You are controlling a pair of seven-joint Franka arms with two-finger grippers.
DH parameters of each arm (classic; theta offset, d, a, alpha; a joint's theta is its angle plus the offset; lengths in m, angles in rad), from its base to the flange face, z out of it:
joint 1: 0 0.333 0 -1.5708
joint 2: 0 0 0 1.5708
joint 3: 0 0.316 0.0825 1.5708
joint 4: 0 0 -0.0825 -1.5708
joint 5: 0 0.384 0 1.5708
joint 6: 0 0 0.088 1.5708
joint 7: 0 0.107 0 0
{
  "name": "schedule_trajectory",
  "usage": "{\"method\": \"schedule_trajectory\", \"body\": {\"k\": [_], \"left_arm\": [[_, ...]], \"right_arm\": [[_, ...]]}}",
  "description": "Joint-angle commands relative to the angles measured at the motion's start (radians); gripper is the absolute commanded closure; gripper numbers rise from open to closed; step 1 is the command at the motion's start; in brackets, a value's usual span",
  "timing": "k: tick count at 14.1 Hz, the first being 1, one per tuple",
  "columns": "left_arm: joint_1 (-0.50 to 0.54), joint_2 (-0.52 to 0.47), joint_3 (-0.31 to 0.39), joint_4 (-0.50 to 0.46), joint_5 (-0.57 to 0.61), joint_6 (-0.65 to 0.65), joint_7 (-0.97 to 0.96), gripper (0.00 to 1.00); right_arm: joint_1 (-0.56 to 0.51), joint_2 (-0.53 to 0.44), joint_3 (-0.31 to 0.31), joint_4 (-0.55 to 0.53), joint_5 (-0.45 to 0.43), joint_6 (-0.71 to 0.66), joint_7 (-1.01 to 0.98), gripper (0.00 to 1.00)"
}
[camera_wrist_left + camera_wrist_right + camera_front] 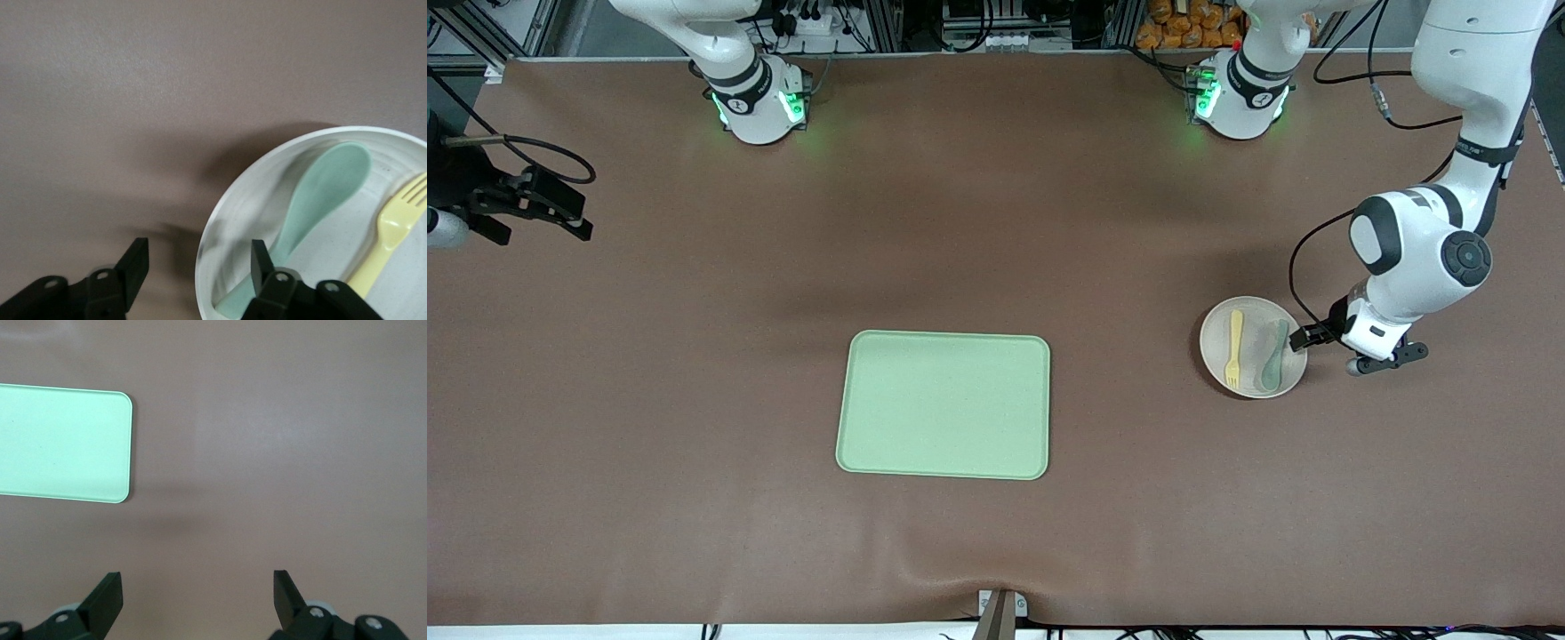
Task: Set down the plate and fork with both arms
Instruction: 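Reach the left gripper to the white plate rim and grip it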
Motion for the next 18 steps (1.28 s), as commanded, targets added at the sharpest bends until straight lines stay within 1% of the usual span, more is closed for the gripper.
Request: {"method": "schedule_trajectory", "body": {"k": [1, 6, 7, 8, 9, 10, 11, 12, 13, 16, 18], "left_arm": [[0.012, 0.017, -0.009, 0.011, -0.023, 0.014, 0.020, 0.41], [0.011, 0.039, -0.009, 0.017, -0.051, 0.026, 0.018, 0.58], [0.011, 0.039, -0.009, 0.018, -0.051, 0.026, 0.018, 0.66], [0.011, 0.040, -0.009, 0.020, -0.052, 0.026, 0.018, 0.69], [0.011, 0.046, -0.014, 0.027, -0.052, 0.026, 0.018, 0.70], [0.011, 0.054, -0.017, 0.034, -0.059, 0.026, 0.018, 0.75], [0.011, 0.066, -0.020, 0.044, -0.080, 0.026, 0.018, 0.85], [0.011, 0.077, -0.035, 0.057, -0.113, 0.026, 0.018, 0.97], [0.011, 0.077, -0.044, 0.063, -0.138, 0.024, 0.018, 1.00], [0.009, 0.082, -0.069, 0.084, -0.163, 0.023, 0.015, 1.00], [0.001, 0.080, -0.072, 0.098, -0.171, 0.020, 0.013, 1.00]], "right_arm": [[-0.021, 0.009, 0.009, 0.020, 0.018, -0.010, -0.018, 0.00], [-0.019, 0.009, 0.009, 0.020, 0.018, -0.008, -0.018, 0.00], [-0.021, 0.009, 0.009, 0.020, 0.018, -0.008, -0.018, 0.00], [-0.021, 0.009, 0.009, 0.020, 0.018, -0.008, -0.018, 0.00], [-0.021, 0.009, 0.009, 0.020, 0.018, -0.008, -0.018, 0.00], [-0.021, 0.009, 0.009, 0.020, 0.018, -0.008, -0.018, 0.00], [-0.021, 0.009, 0.009, 0.020, 0.018, -0.010, -0.018, 0.00], [-0.019, 0.010, 0.009, 0.020, 0.018, -0.008, -0.018, 0.00], [-0.021, 0.011, 0.009, 0.020, 0.018, -0.008, -0.018, 0.00], [-0.021, 0.011, 0.009, 0.020, 0.018, -0.008, -0.018, 0.00], [-0.021, 0.011, 0.009, 0.020, 0.018, -0.008, -0.018, 0.00]]}}
